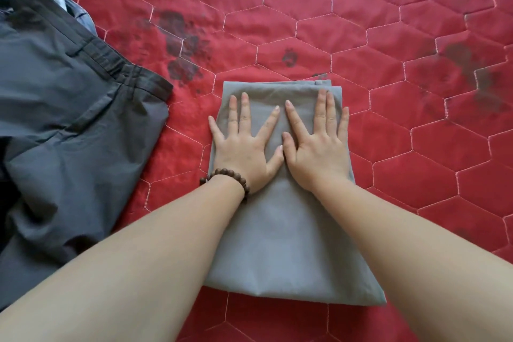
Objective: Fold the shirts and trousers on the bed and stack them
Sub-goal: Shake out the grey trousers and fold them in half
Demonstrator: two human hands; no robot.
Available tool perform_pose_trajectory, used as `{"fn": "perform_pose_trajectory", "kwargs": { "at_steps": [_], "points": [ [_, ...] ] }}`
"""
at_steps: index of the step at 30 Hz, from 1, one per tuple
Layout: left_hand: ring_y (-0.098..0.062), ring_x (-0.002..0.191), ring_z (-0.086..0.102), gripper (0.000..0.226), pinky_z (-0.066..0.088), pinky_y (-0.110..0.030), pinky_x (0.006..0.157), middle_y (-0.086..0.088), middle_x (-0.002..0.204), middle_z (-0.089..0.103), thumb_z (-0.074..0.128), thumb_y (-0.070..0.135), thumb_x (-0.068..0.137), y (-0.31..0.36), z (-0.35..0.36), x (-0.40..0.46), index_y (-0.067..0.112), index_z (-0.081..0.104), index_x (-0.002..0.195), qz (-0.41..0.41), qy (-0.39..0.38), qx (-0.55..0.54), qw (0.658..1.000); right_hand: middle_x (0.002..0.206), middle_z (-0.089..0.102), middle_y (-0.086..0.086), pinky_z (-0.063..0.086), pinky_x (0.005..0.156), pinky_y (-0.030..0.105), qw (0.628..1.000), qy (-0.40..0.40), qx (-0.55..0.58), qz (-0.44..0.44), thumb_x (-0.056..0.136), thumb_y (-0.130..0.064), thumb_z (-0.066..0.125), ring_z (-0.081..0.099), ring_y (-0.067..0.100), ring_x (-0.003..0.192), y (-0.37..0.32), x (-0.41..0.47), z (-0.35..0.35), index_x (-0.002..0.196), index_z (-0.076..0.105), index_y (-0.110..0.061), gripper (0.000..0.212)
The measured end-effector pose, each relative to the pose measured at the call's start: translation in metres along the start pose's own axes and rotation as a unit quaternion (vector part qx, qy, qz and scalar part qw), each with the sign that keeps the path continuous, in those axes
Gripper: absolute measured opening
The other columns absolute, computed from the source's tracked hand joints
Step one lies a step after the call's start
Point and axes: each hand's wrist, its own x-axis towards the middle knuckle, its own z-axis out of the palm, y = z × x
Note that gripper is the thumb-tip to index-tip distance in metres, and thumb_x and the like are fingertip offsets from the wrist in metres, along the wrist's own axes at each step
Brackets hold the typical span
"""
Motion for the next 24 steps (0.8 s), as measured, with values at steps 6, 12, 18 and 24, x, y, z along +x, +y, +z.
{"fn": "perform_pose_trajectory", "kwargs": {
  "at_steps": [6,12,18,24],
  "points": [
    [-0.039,0.143,-0.023,0.075,-0.004,-0.067,0.111,-0.014,0.157,-0.024,0.017,0.072,0.084,-0.001,-0.007,0.004,0.045,-0.009,0.149,-0.046,-0.030,-0.017,0.998,0.158,-0.016,0.019,-0.011,0.117,0.050,0.996,-0.084,-0.018,0.009,0.095,-0.057,0.010,-0.021,0.029,0.145,0.003,0.007,-0.011,0.149,-0.010,-0.040,0.060],
    [-0.030,0.146,-0.020,0.059,-0.010,-0.060,0.114,-0.012,0.159,-0.019,0.007,0.054,0.097,0.027,0.003,-0.057,0.037,-0.016,0.148,-0.048,-0.038,0.018,0.998,0.158,-0.007,0.021,-0.009,0.118,0.047,0.997,-0.071,-0.009,0.041,0.101,-0.037,0.018,-0.009,0.032,0.147,-0.032,-0.056,-0.010,0.154,-0.002,-0.022,0.058],
    [-0.032,0.144,-0.024,0.056,-0.016,-0.058,0.112,-0.010,0.159,-0.020,-0.010,0.048,0.092,0.026,0.017,-0.151,0.037,-0.022,0.145,0.001,-0.045,0.047,0.998,0.158,0.001,0.021,-0.005,0.118,0.050,0.998,-0.046,0.022,0.037,0.101,-0.036,0.021,-0.001,0.034,0.147,-0.042,-0.154,0.004,0.153,0.010,-0.023,0.055],
    [-0.035,0.146,-0.016,0.062,-0.003,-0.065,0.112,-0.006,0.161,-0.010,0.005,0.059,0.090,0.018,0.023,-0.175,0.044,-0.004,0.150,-0.001,-0.016,0.049,0.999,0.158,0.018,0.014,0.009,0.118,0.053,0.998,-0.020,0.049,-0.026,0.094,-0.047,0.028,0.013,0.029,0.147,-0.020,-0.180,0.008,0.150,0.026,-0.032,0.058]
  ]
}}
